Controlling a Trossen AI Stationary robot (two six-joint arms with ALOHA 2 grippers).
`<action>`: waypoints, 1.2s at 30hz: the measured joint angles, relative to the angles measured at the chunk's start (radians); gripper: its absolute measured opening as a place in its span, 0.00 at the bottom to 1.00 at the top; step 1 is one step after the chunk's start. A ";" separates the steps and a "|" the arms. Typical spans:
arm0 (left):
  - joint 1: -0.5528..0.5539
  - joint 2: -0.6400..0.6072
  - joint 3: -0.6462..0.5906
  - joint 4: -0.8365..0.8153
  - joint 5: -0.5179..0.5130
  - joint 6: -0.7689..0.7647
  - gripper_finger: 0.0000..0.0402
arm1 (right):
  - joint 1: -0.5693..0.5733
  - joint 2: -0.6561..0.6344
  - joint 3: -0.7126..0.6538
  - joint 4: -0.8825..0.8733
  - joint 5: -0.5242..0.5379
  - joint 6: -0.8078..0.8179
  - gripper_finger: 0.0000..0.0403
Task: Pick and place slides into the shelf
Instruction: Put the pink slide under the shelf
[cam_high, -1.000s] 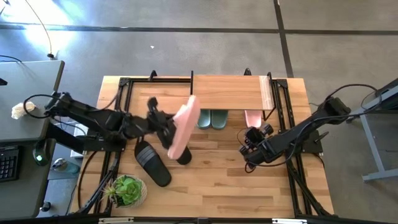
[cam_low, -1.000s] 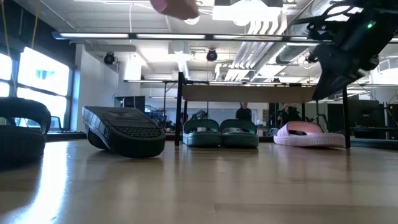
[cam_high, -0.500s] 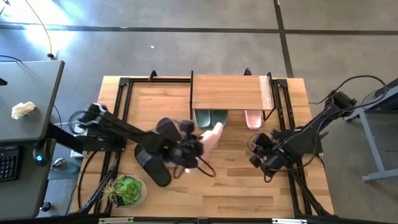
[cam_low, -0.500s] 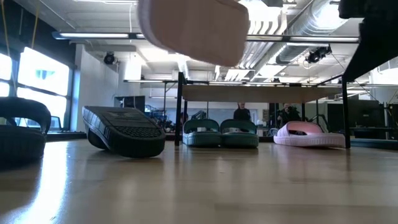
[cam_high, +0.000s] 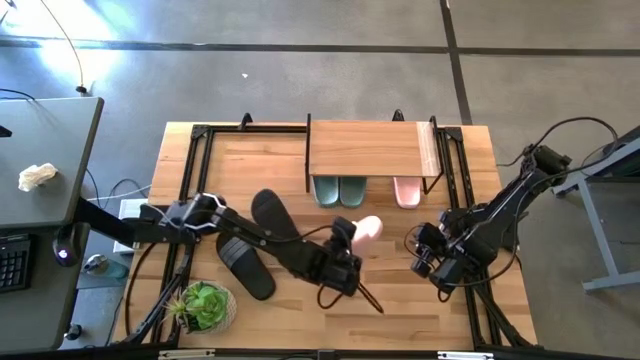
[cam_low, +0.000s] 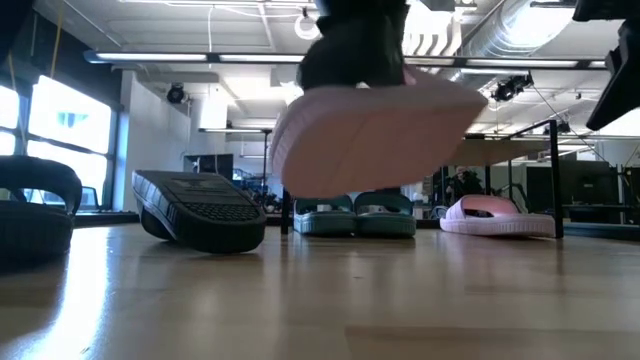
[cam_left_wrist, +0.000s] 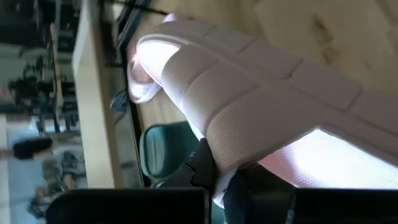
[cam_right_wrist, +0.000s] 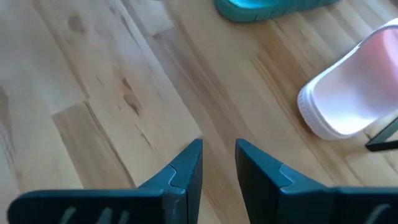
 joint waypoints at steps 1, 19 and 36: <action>0.000 0.013 0.005 0.011 0.010 0.027 0.00 | 0.001 0.000 0.000 -0.008 -0.009 0.006 0.21; 0.000 0.116 0.010 0.100 0.083 0.211 0.08 | 0.001 0.000 0.000 -0.056 -0.039 0.061 0.21; 0.000 0.119 0.049 0.053 0.104 0.181 0.55 | 0.000 0.000 0.000 -0.051 -0.038 0.080 0.21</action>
